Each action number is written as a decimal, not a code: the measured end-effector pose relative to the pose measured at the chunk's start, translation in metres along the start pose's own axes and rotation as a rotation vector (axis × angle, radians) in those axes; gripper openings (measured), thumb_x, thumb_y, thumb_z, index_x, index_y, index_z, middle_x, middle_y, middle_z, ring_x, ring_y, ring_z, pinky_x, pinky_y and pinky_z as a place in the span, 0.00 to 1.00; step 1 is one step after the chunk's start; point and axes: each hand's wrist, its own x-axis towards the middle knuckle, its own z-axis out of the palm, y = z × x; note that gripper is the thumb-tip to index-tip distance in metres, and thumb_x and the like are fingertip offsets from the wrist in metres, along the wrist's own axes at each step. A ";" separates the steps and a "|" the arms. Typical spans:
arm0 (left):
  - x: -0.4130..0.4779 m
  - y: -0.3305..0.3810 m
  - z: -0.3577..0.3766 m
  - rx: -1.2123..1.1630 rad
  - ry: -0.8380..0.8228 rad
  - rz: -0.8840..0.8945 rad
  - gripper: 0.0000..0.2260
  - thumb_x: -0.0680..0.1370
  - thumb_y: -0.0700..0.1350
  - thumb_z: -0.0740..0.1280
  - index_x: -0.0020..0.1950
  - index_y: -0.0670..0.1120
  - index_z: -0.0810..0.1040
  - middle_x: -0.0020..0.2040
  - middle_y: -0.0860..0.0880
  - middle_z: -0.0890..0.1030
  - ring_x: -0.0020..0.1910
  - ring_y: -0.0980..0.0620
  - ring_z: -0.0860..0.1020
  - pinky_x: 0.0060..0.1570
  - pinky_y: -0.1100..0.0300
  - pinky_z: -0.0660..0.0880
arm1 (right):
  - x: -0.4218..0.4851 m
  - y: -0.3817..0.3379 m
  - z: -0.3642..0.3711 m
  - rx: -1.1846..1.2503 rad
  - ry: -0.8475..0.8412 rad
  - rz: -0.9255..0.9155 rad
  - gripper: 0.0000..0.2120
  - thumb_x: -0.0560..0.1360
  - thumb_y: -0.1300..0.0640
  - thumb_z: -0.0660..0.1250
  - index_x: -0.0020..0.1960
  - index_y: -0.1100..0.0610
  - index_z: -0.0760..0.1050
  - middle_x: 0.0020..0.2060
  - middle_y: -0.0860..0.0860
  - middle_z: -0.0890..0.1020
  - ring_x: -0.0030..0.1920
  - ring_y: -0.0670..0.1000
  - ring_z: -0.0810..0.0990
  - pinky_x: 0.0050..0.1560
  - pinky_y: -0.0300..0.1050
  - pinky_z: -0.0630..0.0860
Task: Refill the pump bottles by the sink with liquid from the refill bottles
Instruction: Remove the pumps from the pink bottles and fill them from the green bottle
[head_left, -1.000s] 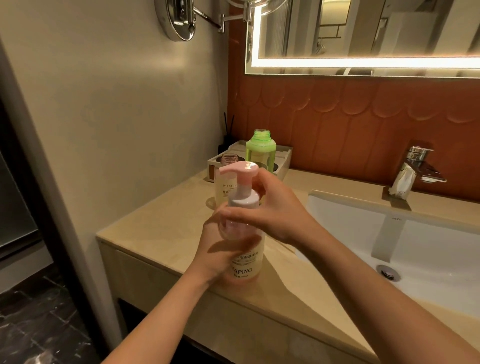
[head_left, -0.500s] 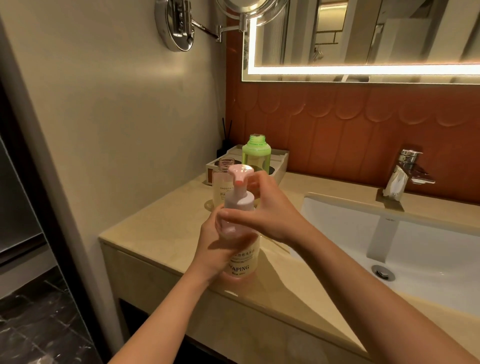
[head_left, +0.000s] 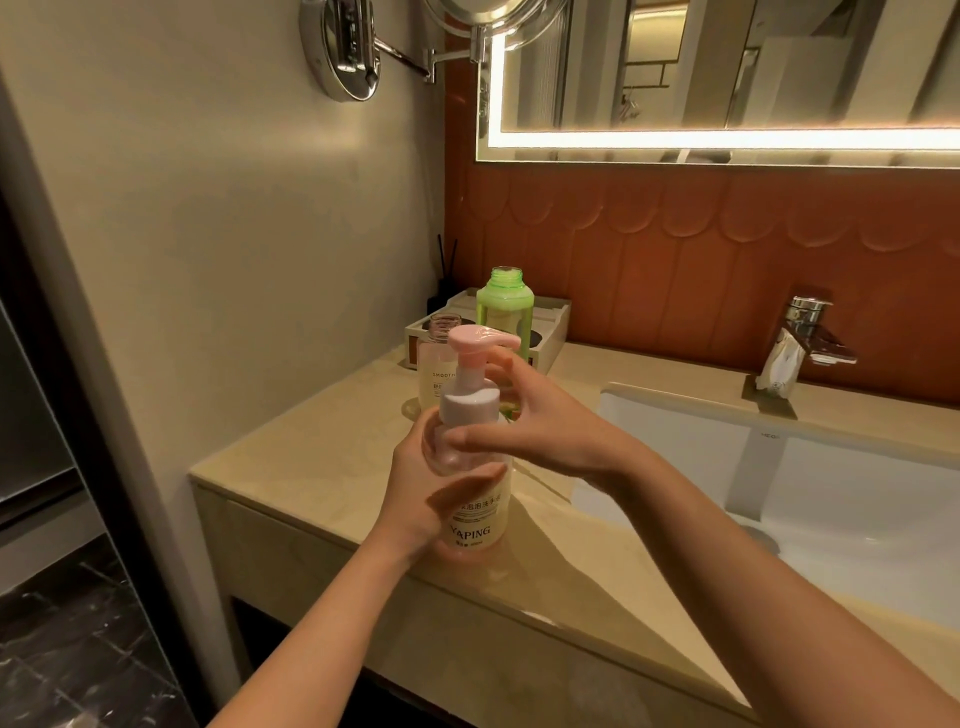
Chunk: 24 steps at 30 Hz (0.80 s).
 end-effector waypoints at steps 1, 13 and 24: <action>0.000 0.002 0.001 0.003 0.000 -0.002 0.28 0.61 0.44 0.79 0.58 0.50 0.73 0.52 0.53 0.82 0.53 0.55 0.80 0.50 0.62 0.77 | 0.002 0.001 0.005 -0.062 0.081 -0.005 0.37 0.65 0.46 0.75 0.67 0.46 0.60 0.65 0.47 0.68 0.61 0.47 0.70 0.53 0.35 0.70; 0.000 0.002 0.001 -0.014 0.031 -0.013 0.31 0.57 0.44 0.80 0.56 0.49 0.74 0.49 0.54 0.83 0.50 0.57 0.80 0.45 0.67 0.76 | 0.001 -0.006 0.008 0.051 0.099 -0.047 0.26 0.68 0.62 0.72 0.62 0.50 0.69 0.54 0.46 0.78 0.53 0.44 0.77 0.47 0.34 0.75; 0.001 -0.003 0.000 0.015 0.049 -0.012 0.28 0.59 0.40 0.79 0.56 0.49 0.73 0.49 0.56 0.83 0.52 0.57 0.80 0.46 0.66 0.76 | 0.004 0.002 0.020 -0.143 0.319 -0.106 0.23 0.67 0.50 0.74 0.58 0.47 0.68 0.50 0.41 0.75 0.49 0.40 0.75 0.43 0.32 0.71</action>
